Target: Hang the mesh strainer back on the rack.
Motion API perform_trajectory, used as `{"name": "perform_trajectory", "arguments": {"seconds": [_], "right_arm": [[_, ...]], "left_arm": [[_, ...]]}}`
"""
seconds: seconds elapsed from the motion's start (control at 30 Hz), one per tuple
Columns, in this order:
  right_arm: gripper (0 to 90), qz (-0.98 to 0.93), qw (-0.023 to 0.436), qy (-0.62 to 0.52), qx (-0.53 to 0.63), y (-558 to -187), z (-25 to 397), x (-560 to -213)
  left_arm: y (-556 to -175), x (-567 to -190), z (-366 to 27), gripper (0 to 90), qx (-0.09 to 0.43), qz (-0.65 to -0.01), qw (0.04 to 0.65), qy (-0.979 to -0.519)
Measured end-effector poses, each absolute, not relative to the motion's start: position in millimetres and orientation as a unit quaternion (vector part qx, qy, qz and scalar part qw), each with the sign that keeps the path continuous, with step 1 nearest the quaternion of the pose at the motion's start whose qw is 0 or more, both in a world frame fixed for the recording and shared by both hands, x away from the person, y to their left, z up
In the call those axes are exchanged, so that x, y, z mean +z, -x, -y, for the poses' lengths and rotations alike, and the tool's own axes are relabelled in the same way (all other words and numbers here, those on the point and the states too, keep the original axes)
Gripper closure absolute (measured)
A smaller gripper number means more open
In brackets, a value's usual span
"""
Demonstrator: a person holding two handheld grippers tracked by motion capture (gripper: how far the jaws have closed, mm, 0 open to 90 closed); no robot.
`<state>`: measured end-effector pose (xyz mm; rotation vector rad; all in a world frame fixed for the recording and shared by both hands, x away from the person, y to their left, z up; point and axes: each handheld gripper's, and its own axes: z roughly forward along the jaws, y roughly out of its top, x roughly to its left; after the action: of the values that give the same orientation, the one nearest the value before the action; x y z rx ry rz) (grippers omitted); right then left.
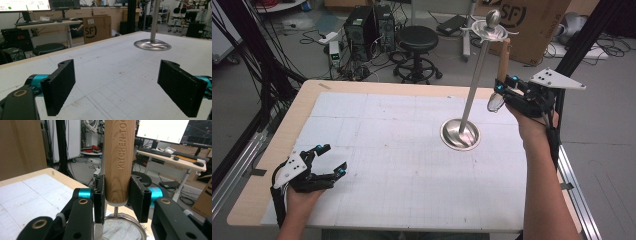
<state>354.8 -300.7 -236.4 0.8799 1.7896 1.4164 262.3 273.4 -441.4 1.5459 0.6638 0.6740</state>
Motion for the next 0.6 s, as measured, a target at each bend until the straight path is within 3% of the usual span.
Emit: {"name": "perform_trajectory", "arguments": {"seconds": [0.1,0.23,0.6], "right_arm": [[56.3,-0.683,0.341,-0.344,0.547,-354.7,300.5,-236.4],[50.9,-0.681,0.338,-0.349,0.547,-352.8,301.2,-236.6],[45.5,-0.679,0.333,-0.345,0.556,-340.8,304.6,-241.9]], "left_arm": [[-262.3,-441.5,-273.3,15.2,0.293,-0.288,0.616,-0.672],[-262.2,-441.6,-272.6,15.2,0.291,-0.287,0.616,-0.673],[-261.8,-441.5,-272.4,15.2,0.290,-0.288,0.617,-0.673]]}}
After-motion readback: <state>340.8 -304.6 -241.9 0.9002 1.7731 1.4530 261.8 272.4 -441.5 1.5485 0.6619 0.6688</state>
